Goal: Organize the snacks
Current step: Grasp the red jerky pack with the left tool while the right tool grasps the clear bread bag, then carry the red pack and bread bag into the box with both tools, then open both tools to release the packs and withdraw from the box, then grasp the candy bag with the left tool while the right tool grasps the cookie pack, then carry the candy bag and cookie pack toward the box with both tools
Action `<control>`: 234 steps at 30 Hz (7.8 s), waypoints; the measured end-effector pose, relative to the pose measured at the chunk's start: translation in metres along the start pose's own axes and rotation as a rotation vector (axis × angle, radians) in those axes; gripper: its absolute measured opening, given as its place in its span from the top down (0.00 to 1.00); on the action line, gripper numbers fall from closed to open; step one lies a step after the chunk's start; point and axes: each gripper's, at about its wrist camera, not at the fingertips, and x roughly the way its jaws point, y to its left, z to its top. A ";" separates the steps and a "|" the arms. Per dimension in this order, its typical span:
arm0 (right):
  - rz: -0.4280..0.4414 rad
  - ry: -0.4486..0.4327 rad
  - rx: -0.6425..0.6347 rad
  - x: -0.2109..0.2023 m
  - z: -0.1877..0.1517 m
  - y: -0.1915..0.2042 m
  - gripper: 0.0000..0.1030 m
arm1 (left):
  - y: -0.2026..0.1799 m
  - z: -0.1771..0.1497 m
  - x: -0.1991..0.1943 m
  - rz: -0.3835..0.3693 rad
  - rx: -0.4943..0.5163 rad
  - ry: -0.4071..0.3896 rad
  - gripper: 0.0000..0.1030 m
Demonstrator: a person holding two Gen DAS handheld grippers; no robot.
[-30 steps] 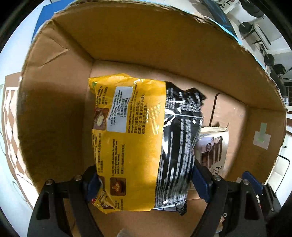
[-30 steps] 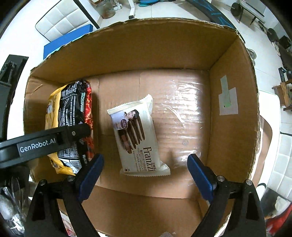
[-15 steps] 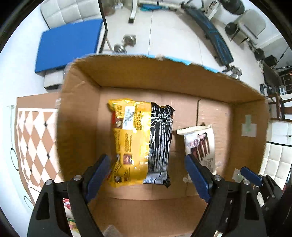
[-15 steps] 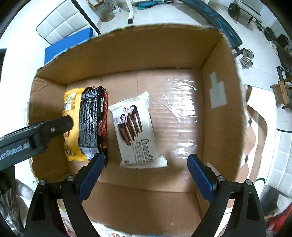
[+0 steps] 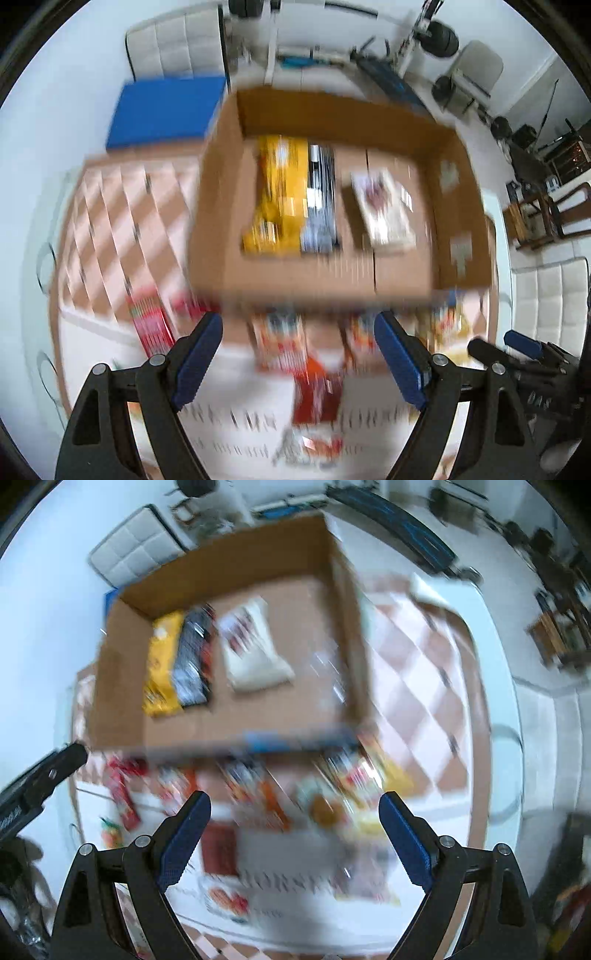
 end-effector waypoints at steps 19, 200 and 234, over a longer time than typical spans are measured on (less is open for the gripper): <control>-0.096 0.179 0.189 0.108 -0.093 -0.072 0.08 | -0.023 -0.086 0.169 0.076 0.029 0.330 0.19; -0.104 0.346 -0.098 0.166 -0.168 0.189 0.30 | 0.204 -0.163 0.145 0.065 -0.068 0.288 0.56; 0.031 0.209 -0.052 0.118 -0.190 0.153 0.61 | 0.092 -0.169 0.107 0.085 -0.010 0.230 0.58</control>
